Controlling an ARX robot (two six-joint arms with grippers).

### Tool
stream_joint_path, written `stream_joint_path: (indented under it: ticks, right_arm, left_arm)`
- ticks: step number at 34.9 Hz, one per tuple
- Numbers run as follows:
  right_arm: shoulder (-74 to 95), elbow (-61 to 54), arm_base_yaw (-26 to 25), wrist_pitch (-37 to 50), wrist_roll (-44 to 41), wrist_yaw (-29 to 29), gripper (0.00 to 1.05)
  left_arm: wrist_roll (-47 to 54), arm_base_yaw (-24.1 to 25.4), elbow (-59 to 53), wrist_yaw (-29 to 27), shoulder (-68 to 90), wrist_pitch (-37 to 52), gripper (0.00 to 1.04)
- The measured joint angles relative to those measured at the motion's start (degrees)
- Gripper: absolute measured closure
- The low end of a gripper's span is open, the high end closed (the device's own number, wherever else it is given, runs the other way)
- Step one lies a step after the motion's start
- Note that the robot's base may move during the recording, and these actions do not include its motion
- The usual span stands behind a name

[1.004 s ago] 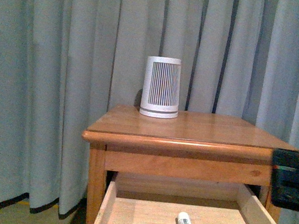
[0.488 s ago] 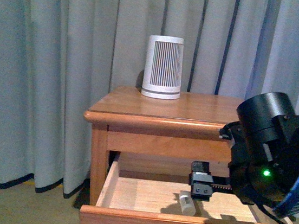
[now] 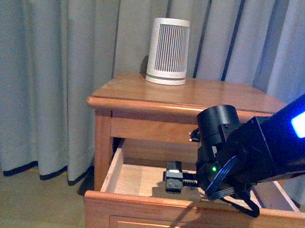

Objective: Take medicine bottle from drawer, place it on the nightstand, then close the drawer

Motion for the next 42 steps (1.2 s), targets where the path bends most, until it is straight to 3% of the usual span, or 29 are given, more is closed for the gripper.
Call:
stream_joint_path:
  ticks: [18, 34, 42]
  right_arm:
    - [8.3, 10.3, 0.7, -3.3, 0.6, 0.0, 0.07]
    - [10.1, 12.0, 0.2, -2.9, 1.5, 1.2, 0.69]
    - [6.6, 8.4, 0.3, -5.2, 4.9, 1.5, 0.74]
  left_arm:
    - [0.0, 0.0, 0.0, 0.0, 0.0, 0.0, 0.07]
    - [0.0, 0.0, 0.0, 0.0, 0.0, 0.0, 0.07]
    - [0.0, 0.0, 0.0, 0.0, 0.0, 0.0, 0.07]
